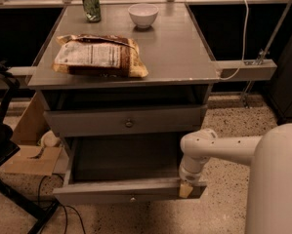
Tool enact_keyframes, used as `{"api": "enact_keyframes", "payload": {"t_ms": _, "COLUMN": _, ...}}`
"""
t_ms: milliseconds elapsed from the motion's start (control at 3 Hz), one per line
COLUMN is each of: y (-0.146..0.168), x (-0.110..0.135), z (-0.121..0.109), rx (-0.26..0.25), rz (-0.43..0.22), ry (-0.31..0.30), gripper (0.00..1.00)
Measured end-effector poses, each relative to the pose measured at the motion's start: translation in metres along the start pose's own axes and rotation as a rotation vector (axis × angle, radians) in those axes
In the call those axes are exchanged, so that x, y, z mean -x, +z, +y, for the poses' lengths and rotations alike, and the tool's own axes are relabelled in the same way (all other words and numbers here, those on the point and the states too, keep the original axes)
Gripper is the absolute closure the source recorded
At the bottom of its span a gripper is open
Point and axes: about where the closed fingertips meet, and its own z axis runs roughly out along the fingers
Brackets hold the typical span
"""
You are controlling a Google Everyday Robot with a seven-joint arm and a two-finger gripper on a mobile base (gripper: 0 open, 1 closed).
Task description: Open middle drawer
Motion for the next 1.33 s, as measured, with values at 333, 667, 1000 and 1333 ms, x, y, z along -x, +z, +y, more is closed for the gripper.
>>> {"api": "enact_keyframes", "payload": {"t_ms": 333, "y": -0.006, "x": -0.012, "z": 0.022, "rx": 0.021, "rz": 0.016, "ry": 0.015, "gripper": 0.97}}
{"api": "enact_keyframes", "payload": {"t_ms": 667, "y": -0.006, "x": -0.014, "z": 0.027, "rx": 0.025, "rz": 0.016, "ry": 0.02, "gripper": 1.0}}
{"api": "enact_keyframes", "payload": {"t_ms": 1000, "y": -0.006, "x": -0.02, "z": 0.038, "rx": 0.034, "rz": 0.016, "ry": 0.034, "gripper": 1.0}}
{"api": "enact_keyframes", "payload": {"t_ms": 1333, "y": -0.007, "x": -0.022, "z": 0.047, "rx": 0.04, "rz": 0.005, "ry": 0.054, "gripper": 1.0}}
